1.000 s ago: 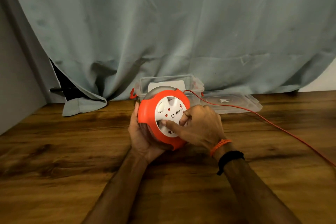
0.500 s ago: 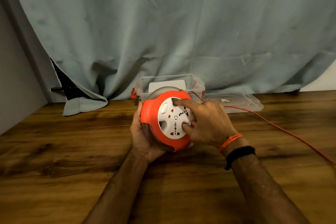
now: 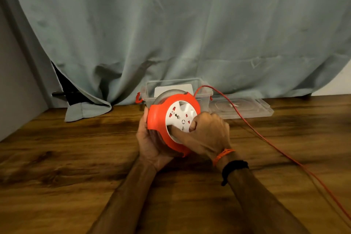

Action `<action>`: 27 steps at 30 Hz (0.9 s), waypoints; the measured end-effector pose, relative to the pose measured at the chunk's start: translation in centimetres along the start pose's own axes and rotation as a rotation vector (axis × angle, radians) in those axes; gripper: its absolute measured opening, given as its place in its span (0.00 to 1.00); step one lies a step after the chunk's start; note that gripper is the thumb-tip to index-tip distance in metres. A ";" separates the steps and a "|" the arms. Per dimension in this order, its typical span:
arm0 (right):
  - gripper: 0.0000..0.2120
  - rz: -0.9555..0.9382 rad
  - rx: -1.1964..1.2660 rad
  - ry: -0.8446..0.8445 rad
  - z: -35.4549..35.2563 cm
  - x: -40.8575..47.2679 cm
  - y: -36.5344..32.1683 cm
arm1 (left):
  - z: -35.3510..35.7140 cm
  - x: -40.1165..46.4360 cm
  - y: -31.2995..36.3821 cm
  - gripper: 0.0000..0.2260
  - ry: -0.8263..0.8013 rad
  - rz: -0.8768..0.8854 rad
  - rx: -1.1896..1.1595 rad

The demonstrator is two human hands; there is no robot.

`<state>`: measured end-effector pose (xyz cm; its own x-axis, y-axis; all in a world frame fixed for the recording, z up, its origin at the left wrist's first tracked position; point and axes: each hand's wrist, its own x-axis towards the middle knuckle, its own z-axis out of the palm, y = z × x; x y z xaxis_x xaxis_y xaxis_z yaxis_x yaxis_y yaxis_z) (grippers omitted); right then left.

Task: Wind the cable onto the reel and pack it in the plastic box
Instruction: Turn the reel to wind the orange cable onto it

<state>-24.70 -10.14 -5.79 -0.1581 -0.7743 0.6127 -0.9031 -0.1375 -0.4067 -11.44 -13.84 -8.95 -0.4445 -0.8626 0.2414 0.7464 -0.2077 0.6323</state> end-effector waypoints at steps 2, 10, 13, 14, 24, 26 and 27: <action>0.35 0.050 0.087 0.025 0.4 -0.1 -0.4 | -0.2 0.1 -0.1 0.33 0.029 0.009 0.010; 0.31 -0.038 0.064 -0.071 -1.4 1.0 0.3 | -0.6 -0.1 0.4 0.36 -0.008 -0.049 0.017; 0.17 -0.191 0.065 -0.123 -3.0 1.8 1.3 | -0.6 -0.2 0.3 0.35 -0.048 -0.046 0.008; 0.15 -0.225 0.057 -0.140 -3.4 1.9 1.5 | -0.5 -0.2 0.3 0.34 -0.057 -0.050 0.003; 0.32 -0.386 -0.150 -0.183 -3.3 1.8 2.2 | -0.9 -0.1 0.2 0.36 -0.166 -0.128 -0.049; 0.32 -0.402 -0.156 -0.167 -2.9 1.8 2.3 | -0.9 -0.2 0.2 0.36 -0.172 -0.147 -0.046; 0.32 -0.404 -0.155 -0.155 -2.8 1.8 2.3 | -0.9 -0.1 0.2 0.36 -0.165 -0.147 -0.042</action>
<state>-28.19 -10.11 -3.78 0.2702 -0.7628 0.5875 -0.9310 -0.3624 -0.0424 -10.80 -14.20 -9.56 -0.6225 -0.7352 0.2682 0.6860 -0.3477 0.6392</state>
